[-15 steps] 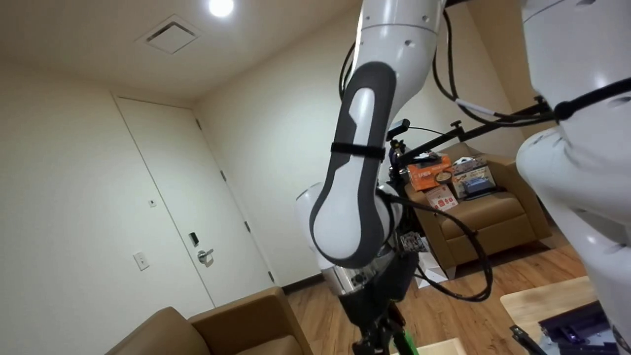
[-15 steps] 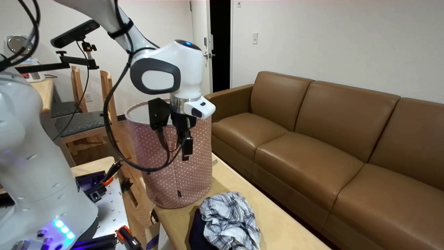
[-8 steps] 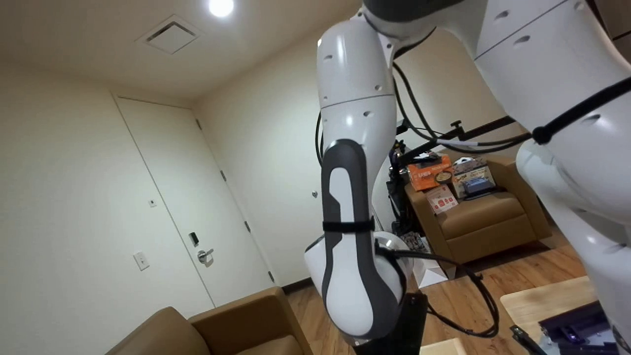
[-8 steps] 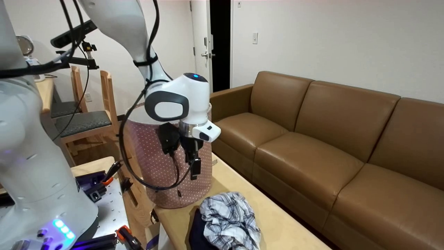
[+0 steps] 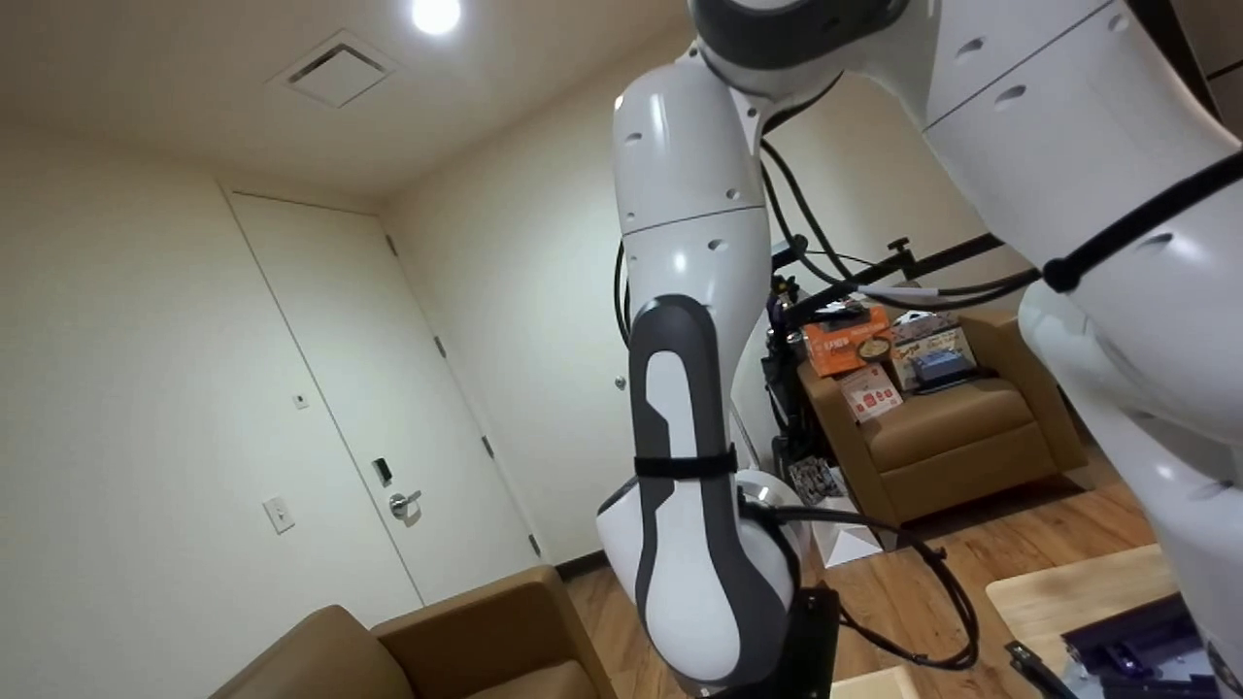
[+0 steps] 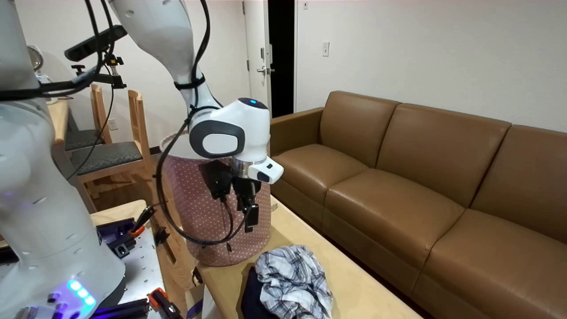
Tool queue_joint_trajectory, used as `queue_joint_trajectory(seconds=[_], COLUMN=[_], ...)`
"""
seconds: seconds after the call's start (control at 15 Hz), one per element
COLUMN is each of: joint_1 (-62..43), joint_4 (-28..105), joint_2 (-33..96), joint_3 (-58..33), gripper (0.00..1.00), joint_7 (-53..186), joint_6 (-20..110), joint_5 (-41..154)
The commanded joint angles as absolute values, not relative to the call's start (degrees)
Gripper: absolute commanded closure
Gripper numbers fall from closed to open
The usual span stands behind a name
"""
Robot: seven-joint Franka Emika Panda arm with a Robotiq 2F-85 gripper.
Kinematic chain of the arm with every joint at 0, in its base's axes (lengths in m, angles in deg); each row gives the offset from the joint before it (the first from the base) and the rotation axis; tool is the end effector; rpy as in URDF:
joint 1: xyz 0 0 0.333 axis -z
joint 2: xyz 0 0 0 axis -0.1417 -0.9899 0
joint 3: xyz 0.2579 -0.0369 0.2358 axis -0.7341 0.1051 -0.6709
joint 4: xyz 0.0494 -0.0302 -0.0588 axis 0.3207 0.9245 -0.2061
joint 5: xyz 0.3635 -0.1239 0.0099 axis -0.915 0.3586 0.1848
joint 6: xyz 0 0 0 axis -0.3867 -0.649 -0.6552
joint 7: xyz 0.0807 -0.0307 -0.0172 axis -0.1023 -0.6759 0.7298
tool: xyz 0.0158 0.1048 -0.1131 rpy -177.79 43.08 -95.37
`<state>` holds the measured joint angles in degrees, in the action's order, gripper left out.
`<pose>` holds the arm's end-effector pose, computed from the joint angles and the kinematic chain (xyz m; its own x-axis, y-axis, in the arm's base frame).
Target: Move the clothes from the table and put them in the laundry bag
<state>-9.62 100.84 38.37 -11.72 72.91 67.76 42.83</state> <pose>0.3848 -0.0255 0.1613 0.9717 -0.1961 -0.1317 -0.2032 -0.9782 -0.0433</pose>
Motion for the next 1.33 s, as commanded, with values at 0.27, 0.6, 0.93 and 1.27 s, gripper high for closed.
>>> queue_joint_trajectory(seconds=[0.27, 0.6, 0.93, 1.27], joint_1=[-5.10, -3.61, -4.03, -2.01], joint_4=[89.53, 78.47, 74.70, 68.05], joint_2=[20.34, 7.63, 4.07, -0.91], joint_3=[-16.38, -17.32, -15.23, -13.83], gripper=[0.00, 0.00, 0.00, 0.00], joint_7=[76.35, 75.12, 73.24, 71.83], joint_6=[65.36, 61.81, 62.22, 55.82], joint_5=[43.37, 44.62, 45.54, 44.76])
